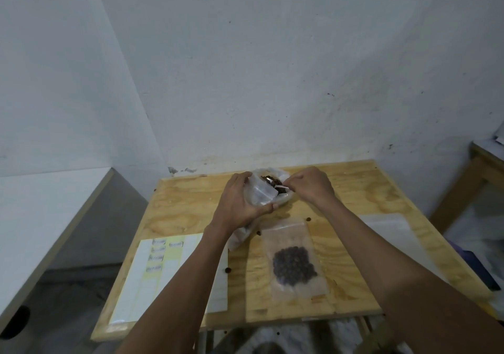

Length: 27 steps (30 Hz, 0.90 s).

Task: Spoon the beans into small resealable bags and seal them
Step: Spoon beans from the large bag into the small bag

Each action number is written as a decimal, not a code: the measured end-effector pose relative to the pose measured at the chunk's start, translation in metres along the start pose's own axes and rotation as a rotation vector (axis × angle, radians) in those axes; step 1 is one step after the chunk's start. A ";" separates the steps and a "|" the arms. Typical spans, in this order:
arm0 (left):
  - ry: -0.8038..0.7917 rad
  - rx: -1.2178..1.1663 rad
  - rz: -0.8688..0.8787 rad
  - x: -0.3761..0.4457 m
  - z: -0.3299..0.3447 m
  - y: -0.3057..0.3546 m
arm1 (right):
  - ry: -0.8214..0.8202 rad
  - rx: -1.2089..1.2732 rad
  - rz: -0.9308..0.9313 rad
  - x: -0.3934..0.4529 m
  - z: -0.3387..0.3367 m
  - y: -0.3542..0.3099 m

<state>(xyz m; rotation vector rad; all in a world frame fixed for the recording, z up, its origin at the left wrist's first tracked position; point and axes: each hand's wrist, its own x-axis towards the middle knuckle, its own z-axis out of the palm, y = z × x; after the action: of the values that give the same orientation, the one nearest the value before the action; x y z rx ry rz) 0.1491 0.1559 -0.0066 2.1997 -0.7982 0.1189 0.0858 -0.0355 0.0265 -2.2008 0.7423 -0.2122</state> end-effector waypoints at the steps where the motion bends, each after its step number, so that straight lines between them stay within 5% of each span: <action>1: 0.000 0.014 0.003 0.000 -0.001 -0.001 | 0.001 0.024 -0.009 -0.002 -0.004 0.000; 10: 0.002 0.074 -0.015 -0.003 -0.004 -0.002 | 0.017 0.101 -0.102 -0.014 -0.038 -0.010; 18: 0.012 0.082 0.014 -0.002 0.001 0.009 | 0.031 -0.236 -0.255 -0.032 -0.040 -0.025; 22: 0.036 0.077 0.014 -0.004 0.002 0.006 | 0.188 -0.285 -0.198 -0.029 -0.035 -0.021; 27: 0.050 0.033 0.001 -0.003 0.005 0.006 | 0.199 -0.445 -0.149 -0.025 -0.014 -0.008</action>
<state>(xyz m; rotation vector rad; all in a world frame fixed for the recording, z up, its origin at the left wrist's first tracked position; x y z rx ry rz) 0.1425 0.1509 -0.0073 2.2191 -0.7744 0.1877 0.0639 -0.0264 0.0436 -2.6911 0.7919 -0.3752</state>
